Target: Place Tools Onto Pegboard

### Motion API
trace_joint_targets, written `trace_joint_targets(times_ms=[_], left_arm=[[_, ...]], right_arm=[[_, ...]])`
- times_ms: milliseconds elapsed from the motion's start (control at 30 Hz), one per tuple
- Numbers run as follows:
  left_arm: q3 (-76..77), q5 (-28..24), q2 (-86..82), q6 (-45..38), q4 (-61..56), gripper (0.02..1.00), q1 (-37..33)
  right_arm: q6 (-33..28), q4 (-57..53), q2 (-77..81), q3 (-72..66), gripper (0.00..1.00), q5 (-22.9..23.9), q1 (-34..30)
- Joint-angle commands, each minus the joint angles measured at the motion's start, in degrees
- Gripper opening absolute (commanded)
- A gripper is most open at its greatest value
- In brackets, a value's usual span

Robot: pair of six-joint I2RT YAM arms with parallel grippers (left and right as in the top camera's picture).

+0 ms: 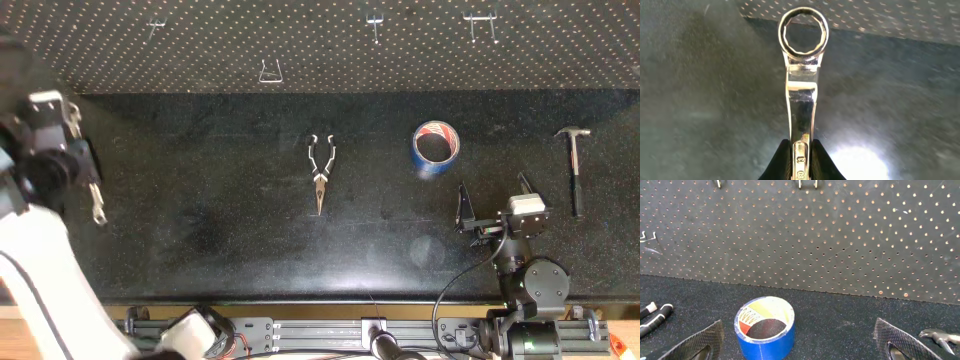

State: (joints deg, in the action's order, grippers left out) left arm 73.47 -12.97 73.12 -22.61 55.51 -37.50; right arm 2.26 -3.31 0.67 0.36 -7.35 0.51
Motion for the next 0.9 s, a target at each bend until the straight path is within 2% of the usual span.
trace_joint_targets(times_ms=[33, 167, 233, 300, 367, 533, 633, 900], left_arm=[[-10.21, -3.85, -10.10, 1.42, -3.45, 0.027, 0.07], [-19.52, -4.94, -13.53, 7.10, -20.22, 0.029, 0.52], [-24.13, -3.54, -13.33, 10.47, -29.57, 0.029, 4.61], [-25.38, -0.13, -12.46, 12.04, -33.22, 0.029, 9.88], [-25.35, 6.40, -10.05, 14.60, -36.61, 0.029, 18.97], [-25.35, 15.45, -7.26, 20.70, -41.20, 0.029, 29.05], [-25.35, 16.00, -7.98, 24.68, -41.70, 0.029, 29.64], [-25.29, 17.92, -8.96, 24.74, -46.82, 0.027, 29.53]], right_arm=[[-0.63, -0.46, -0.61, -0.11, 0.976, 0.50, 0.39], [-0.63, -0.46, -0.61, -0.11, 0.976, 0.50, 0.39], [-0.63, -0.46, -0.61, -0.11, 0.976, 0.50, 0.39], [-0.63, -0.46, -0.61, -0.11, 0.976, 0.50, 0.39], [-0.63, -0.46, -0.61, -0.11, 0.976, 0.50, 0.39], [-0.63, -0.46, -0.61, -0.11, 0.976, 0.50, 0.39], [-0.63, -0.46, -0.61, -0.11, 0.976, 0.50, 0.39], [-0.63, -0.46, -0.61, -0.11, 0.976, 0.50, 0.39]])
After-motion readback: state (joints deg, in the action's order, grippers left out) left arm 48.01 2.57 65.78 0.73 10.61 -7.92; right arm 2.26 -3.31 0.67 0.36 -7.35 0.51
